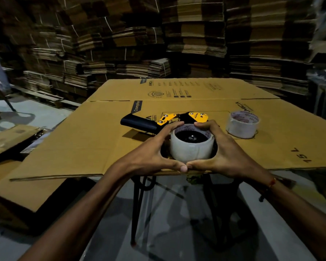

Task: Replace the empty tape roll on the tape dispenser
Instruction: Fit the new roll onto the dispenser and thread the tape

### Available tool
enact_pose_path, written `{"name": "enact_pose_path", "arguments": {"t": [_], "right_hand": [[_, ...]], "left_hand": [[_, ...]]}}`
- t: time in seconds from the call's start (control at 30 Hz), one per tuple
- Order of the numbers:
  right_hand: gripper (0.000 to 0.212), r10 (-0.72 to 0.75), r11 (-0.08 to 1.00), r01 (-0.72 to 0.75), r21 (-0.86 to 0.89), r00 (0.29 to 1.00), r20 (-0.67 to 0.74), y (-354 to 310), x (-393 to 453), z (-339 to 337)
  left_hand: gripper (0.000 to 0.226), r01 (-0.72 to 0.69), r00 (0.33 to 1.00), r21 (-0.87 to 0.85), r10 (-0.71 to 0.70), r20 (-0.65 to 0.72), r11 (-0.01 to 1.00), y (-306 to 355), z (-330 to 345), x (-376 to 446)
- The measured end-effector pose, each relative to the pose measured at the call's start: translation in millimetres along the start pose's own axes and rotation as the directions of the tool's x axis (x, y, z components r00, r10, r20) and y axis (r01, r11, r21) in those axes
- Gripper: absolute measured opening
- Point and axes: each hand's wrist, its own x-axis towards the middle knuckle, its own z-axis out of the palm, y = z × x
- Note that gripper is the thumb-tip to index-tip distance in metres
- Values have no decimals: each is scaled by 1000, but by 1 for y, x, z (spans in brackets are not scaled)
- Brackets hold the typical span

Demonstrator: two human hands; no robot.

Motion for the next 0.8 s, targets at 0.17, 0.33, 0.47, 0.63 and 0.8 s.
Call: {"name": "enact_pose_path", "arguments": {"t": [0.17, 0.33, 0.47, 0.63, 0.8], "right_hand": [[89, -29, 998, 28, -49, 999, -17, 5, -2, 3], [88, -19, 1000, 18, -22, 999, -27, 6, -3, 2], [86, 2, 1000, -3, -6, 1000, -29, 6, -4, 1], [89, -30, 995, 23, -94, 997, -67, 7, -6, 7], [94, -83, 976, 62, -209, 992, -93, 7, -8, 14]], "left_hand": [[109, 1, 998, -8, -1, -57, 1000, 3, 4, 0], [102, 23, 997, -10, -24, -74, 1000, 1, 4, 2], [101, 25, 998, -42, -28, -61, 999, 0, 3, 3], [99, -3, 999, -55, 1, -43, 998, 0, 2, 2], [100, -24, 1000, -73, 23, -15, 997, -2, -1, 0]]}}
